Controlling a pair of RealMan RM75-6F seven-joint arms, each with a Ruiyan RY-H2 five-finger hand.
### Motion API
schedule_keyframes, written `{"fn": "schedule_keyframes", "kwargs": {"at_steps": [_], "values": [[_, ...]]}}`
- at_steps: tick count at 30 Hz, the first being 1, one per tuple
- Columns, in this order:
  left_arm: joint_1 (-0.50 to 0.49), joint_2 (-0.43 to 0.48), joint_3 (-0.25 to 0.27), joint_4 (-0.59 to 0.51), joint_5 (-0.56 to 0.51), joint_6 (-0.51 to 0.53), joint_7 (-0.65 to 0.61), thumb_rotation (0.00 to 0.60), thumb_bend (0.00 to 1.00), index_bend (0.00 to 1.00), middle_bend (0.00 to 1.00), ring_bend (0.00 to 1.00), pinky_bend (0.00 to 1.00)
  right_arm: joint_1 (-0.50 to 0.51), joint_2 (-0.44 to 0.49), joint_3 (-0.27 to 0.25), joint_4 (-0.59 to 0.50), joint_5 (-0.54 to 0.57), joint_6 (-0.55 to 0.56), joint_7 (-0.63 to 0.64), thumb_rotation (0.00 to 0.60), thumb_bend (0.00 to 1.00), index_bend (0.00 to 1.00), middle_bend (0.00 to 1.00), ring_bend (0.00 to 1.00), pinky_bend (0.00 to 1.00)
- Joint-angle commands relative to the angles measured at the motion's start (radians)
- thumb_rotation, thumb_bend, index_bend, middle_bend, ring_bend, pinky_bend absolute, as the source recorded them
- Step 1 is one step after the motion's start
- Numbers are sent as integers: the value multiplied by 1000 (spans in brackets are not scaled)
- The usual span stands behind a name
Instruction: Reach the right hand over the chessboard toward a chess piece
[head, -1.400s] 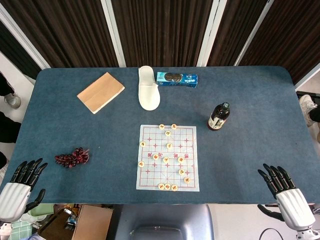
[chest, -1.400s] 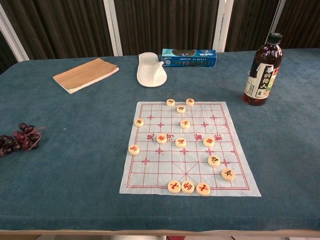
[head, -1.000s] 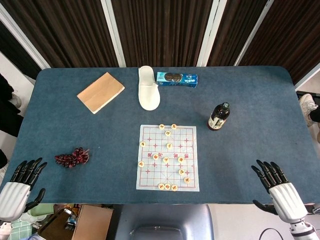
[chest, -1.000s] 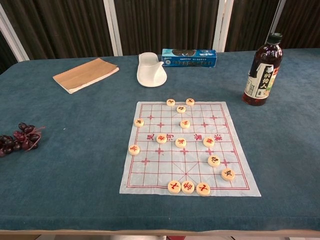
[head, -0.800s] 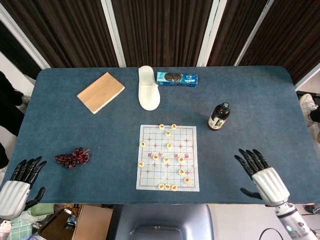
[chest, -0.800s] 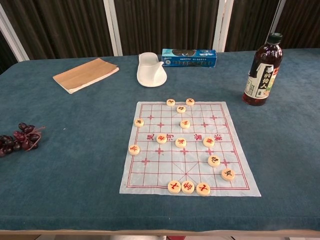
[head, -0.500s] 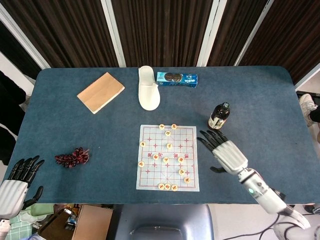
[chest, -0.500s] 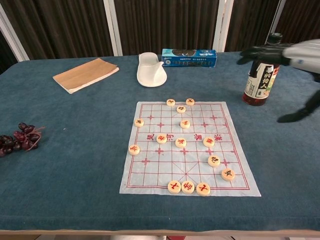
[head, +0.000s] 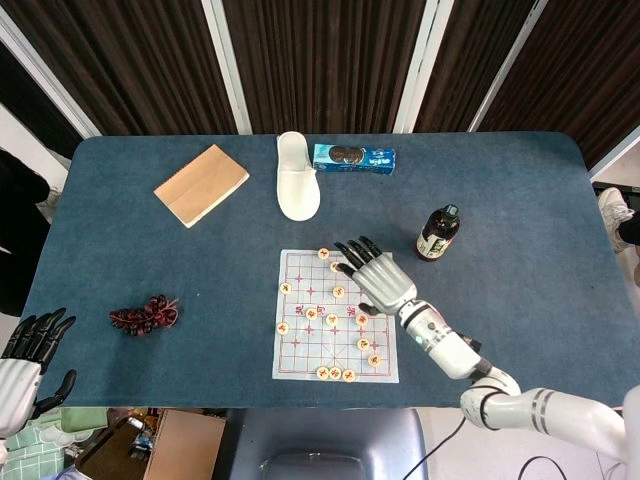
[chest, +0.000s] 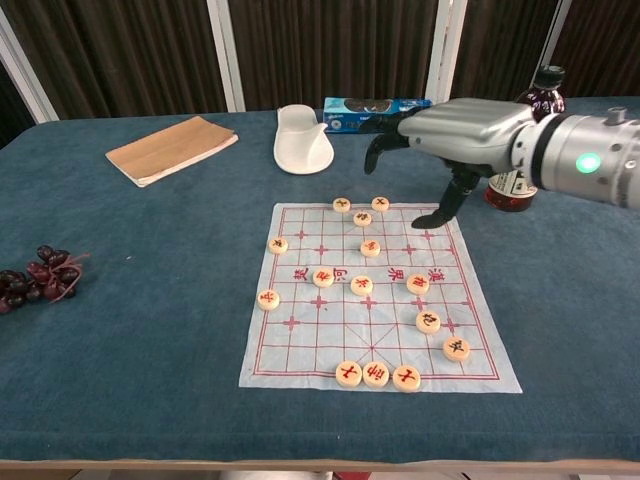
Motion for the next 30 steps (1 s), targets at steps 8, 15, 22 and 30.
{"fn": "schedule_keyframes", "kwargs": {"at_steps": [8,15,22,30], "values": [[-1,-4,-2,-2,-7,-8,13,600,436,0,0,0,0,130,-187,-51,222,141,-86,-110,600,388,461,0,0,0],[2,-3,-3,-2,-9,-4,13,600,436,0,0,0,0,156,-236,-73,300,141,-67,-102,600,405,515,0,0,0],[2,-3,-3,-2,-11,-6,12,600,436,0,0,0,0,175,-260,-76,349,168,-67,-92,600,441,527,0,0,0],[1,-1,-5,0,-17,-11,8,600,436,0,0,0,0,192,-279,-85,381,188,-64,-92,600,441,553,0,0,0]]}}
